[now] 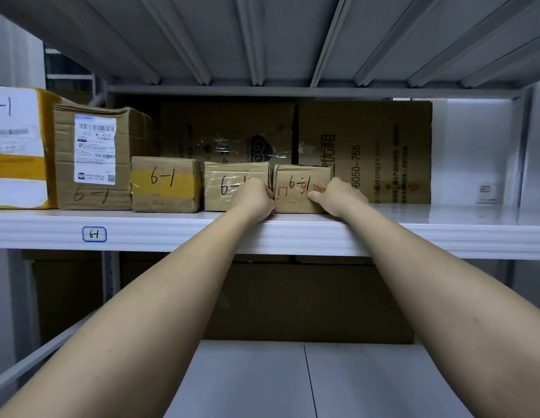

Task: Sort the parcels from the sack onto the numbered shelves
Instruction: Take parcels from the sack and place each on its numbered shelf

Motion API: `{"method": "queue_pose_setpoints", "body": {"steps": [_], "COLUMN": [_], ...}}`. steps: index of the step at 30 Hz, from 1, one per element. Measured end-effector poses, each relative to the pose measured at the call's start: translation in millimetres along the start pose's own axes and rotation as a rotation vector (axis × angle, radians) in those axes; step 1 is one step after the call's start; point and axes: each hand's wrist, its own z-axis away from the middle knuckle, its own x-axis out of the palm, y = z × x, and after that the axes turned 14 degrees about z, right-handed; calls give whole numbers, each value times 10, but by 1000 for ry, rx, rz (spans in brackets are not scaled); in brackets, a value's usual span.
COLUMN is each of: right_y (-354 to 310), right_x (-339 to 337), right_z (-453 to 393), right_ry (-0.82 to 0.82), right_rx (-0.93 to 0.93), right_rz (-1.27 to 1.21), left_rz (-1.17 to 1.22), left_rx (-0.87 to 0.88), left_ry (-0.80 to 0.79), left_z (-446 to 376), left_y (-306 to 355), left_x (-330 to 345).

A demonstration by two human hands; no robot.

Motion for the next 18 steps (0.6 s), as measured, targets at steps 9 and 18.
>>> {"method": "queue_pose_setpoints", "body": {"steps": [9, 18], "right_y": [-3, 56], "right_x": [9, -103], "right_z": [3, 247], "right_ry": [3, 182], "right_rx": [-8, 136], "right_rz": [44, -83], "left_rz": [-29, -51], "left_rx": [10, 157], "left_ry": [13, 227], "left_z": [12, 193], "left_y": [-6, 77], "left_x": [11, -19]}}
